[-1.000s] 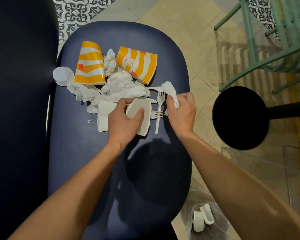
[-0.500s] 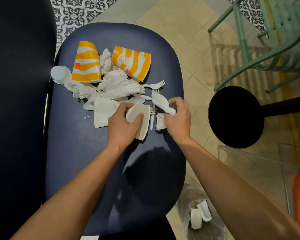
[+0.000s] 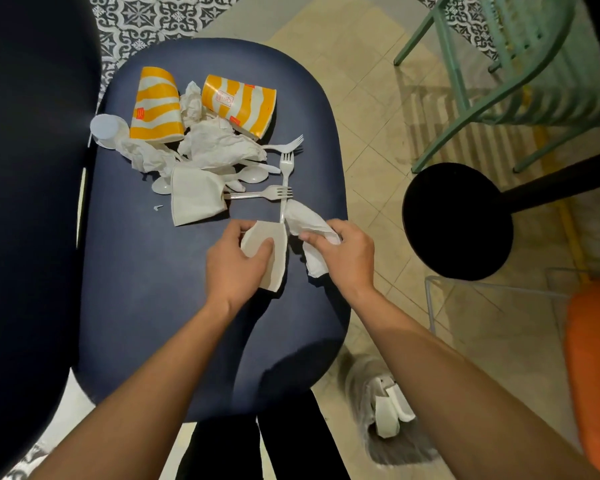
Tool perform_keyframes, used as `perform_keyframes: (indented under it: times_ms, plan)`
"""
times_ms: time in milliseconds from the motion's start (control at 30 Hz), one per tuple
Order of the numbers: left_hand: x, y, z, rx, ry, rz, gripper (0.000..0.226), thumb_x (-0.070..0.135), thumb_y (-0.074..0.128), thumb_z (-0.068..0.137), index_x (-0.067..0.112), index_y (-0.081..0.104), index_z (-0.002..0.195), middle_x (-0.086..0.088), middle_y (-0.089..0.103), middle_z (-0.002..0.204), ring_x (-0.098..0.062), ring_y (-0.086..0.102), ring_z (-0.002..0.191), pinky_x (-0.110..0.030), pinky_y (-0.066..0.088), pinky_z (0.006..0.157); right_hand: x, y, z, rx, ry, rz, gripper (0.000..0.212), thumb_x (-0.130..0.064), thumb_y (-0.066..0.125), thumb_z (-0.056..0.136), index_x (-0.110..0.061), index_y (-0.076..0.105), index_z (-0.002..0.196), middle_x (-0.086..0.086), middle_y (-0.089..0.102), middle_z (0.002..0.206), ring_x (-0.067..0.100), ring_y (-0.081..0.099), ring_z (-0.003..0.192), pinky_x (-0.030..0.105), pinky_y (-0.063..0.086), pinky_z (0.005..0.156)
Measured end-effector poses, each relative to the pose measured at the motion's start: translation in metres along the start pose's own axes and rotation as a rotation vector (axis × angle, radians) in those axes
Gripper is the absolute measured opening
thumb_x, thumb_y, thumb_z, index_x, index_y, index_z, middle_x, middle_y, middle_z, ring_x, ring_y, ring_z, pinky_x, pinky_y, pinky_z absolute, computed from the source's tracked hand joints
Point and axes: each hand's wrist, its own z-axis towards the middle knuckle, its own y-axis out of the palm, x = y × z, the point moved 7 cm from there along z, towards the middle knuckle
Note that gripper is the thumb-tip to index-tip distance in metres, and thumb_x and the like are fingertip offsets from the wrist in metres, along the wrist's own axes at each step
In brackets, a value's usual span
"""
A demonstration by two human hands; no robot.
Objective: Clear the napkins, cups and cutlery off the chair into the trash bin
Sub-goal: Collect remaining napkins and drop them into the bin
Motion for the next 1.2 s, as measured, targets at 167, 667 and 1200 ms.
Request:
perform_keyframes:
  times_ms: [167,667,1200]
  plan:
    - [-0.004,0.012,-0.028,-0.053,0.028,0.016,0.021,0.032,0.064,0.082,0.035,0.050,0.097,0.024,0.052,0.083,0.008,0.050,0.072,-0.011,0.038,0.059,0.015,-0.022,-0.035,0.104,-0.017,-0.050,0.048,-0.056,0.063,0.078,-0.025,0.034,0.054,-0.010,0.040,0.052,0.006,0.036,0.050,0.023,0.029,0.047]
    - [-0.022,0.066,-0.149,-0.234,0.064,0.014,0.017,0.031,0.061,0.080,0.033,0.054,0.096,0.019,0.060,0.084,0.001,0.058,0.075,-0.021,0.048,0.059,0.119,-0.082,-0.174,0.155,0.167,-0.145,0.029,-0.029,0.052,0.091,-0.013,0.048,0.067,-0.005,0.044,0.058,0.016,0.043,0.058,0.029,0.031,0.052]
    - [-0.095,0.242,-0.260,-0.416,0.003,0.011,0.039,0.021,0.061,0.076,0.021,0.048,0.113,0.009,0.058,0.091,-0.006,0.056,0.076,-0.018,0.042,0.059,0.324,-0.140,-0.243,0.052,0.323,-0.226,0.034,-0.011,0.046,0.092,-0.008,0.046,0.127,0.013,0.057,0.111,0.028,0.056,0.097,0.029,0.040,0.074]
